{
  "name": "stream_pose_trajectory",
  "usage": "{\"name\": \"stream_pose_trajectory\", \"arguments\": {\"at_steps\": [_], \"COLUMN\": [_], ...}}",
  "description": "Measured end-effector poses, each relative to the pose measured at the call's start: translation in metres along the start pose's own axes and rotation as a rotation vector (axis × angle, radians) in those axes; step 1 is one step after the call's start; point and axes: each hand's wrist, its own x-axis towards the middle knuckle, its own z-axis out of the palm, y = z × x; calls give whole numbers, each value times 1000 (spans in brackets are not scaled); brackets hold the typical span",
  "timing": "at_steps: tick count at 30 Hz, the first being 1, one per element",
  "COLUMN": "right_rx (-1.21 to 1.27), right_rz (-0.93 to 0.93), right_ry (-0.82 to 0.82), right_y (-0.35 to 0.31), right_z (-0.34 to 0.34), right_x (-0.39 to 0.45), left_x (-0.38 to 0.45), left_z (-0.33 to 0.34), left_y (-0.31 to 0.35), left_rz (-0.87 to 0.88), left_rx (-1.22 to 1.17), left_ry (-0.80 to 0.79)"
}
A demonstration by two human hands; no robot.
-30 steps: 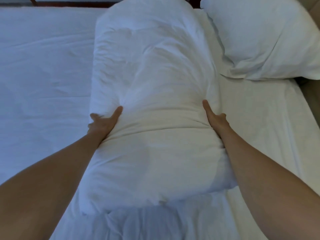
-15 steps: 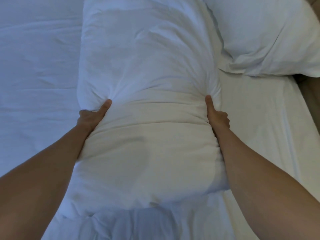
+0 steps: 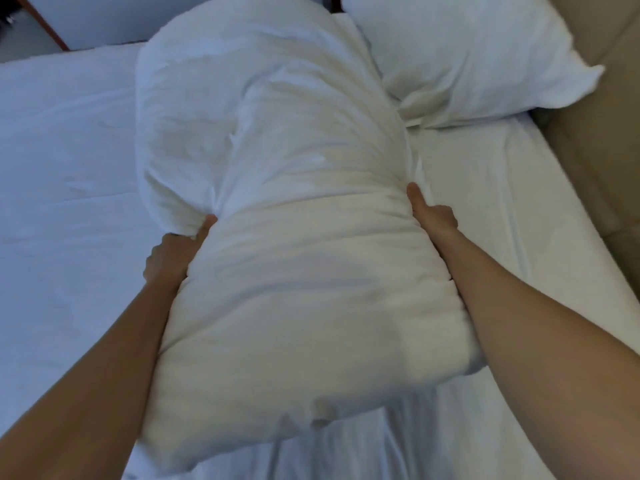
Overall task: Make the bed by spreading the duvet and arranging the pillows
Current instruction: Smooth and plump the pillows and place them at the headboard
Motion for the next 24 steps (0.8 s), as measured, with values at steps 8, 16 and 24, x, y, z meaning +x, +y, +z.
{"name": "stream_pose_trajectory", "arguments": {"at_steps": [8, 16, 24], "right_rx": [-20, -194, -295], "right_rz": [24, 158, 130], "right_ry": [121, 381, 285], "right_y": [58, 116, 108], "right_z": [-196, -367, -371], "right_x": [-2, -1, -44], "left_x": [-139, -271, -287], "left_z": [100, 188, 129], "left_y": [75, 127, 140], "left_rz": [123, 365, 366], "left_rx": [178, 263, 679], "left_ry": [-131, -361, -548]}}
